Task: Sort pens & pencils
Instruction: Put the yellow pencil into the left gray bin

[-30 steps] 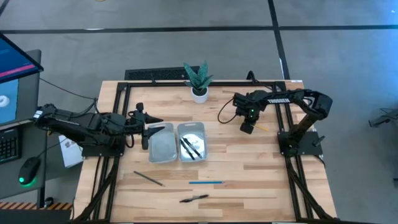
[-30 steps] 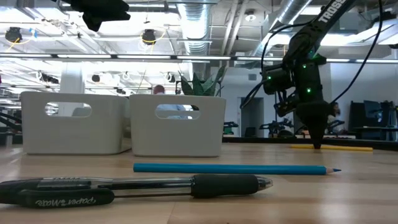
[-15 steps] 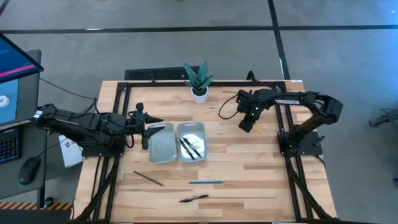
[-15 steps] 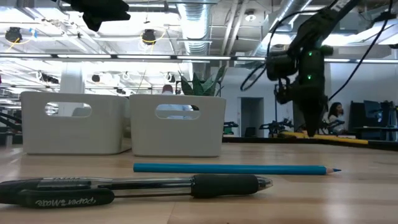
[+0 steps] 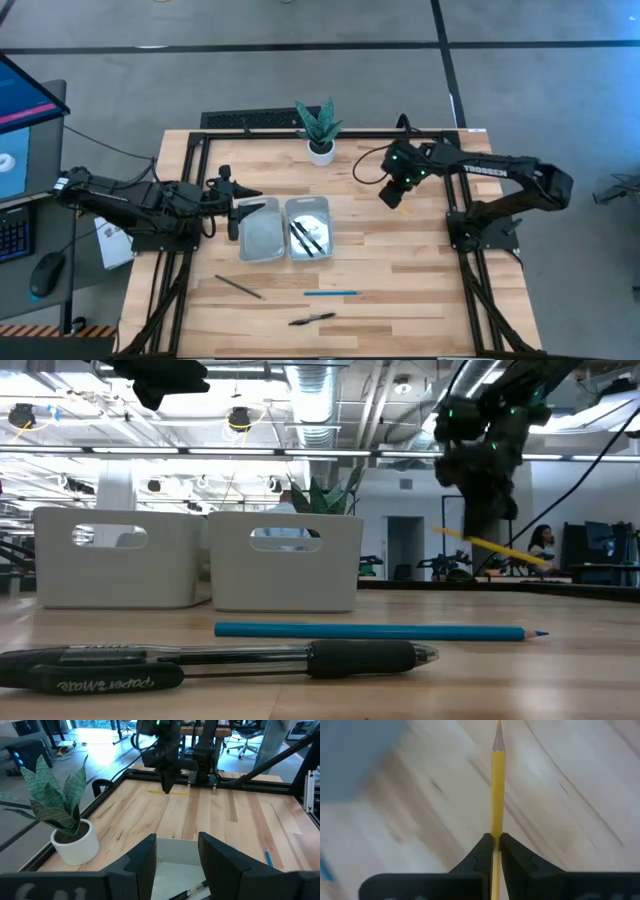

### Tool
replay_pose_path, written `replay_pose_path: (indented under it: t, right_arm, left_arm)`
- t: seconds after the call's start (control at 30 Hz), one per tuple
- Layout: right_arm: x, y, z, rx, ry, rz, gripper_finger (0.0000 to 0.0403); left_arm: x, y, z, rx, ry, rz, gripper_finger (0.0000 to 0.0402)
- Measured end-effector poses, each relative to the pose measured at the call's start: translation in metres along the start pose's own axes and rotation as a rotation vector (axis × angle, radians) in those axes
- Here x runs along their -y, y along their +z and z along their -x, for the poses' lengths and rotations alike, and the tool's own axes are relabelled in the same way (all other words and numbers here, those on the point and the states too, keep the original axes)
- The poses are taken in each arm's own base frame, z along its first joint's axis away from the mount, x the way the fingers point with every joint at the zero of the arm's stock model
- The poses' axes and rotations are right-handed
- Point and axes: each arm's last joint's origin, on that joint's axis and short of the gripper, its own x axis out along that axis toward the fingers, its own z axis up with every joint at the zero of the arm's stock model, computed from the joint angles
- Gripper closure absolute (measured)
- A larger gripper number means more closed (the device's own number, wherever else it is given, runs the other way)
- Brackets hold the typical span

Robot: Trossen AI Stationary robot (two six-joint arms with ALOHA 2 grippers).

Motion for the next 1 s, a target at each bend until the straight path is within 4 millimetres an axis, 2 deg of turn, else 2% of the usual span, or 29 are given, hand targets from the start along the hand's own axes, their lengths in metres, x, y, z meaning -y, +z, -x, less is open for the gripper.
replay_pose_path:
  t: [0.27, 0.5, 0.63, 0.7, 0.83, 1.0]
  right_arm:
    - [-0.037, 0.024, 0.023, 0.380, 0.224, 0.060, 0.0354]
    - [-0.076, 0.046, 0.045, 0.759, 0.434, 0.214, 0.0354]
    - [-0.092, 0.055, 0.048, 0.908, 0.514, 0.270, 0.0353]
    - [-0.096, 0.059, 0.046, 0.954, 0.515, 0.269, 0.0353]
    - [-0.108, 0.073, 0.035, 0.938, 0.502, 0.283, 0.0353]
    - [-0.130, 0.099, 0.023, 0.948, 0.491, 0.369, 0.0353]
  left_arm:
    - [0.000, 0.000, 0.000, 0.000, -0.003, 0.000, 0.0265]
    - [0.000, -0.001, 0.000, -0.009, -0.006, 0.007, 0.0265]
    - [0.000, -0.001, 0.000, -0.010, -0.007, 0.023, 0.0265]
    - [0.000, -0.001, 0.000, -0.010, -0.007, 0.030, 0.0265]
    - [-0.001, 0.000, 0.000, -0.005, 0.000, 0.036, 0.0265]
    - [-0.001, 0.001, 0.000, 0.004, -0.001, 0.071, 0.0265]
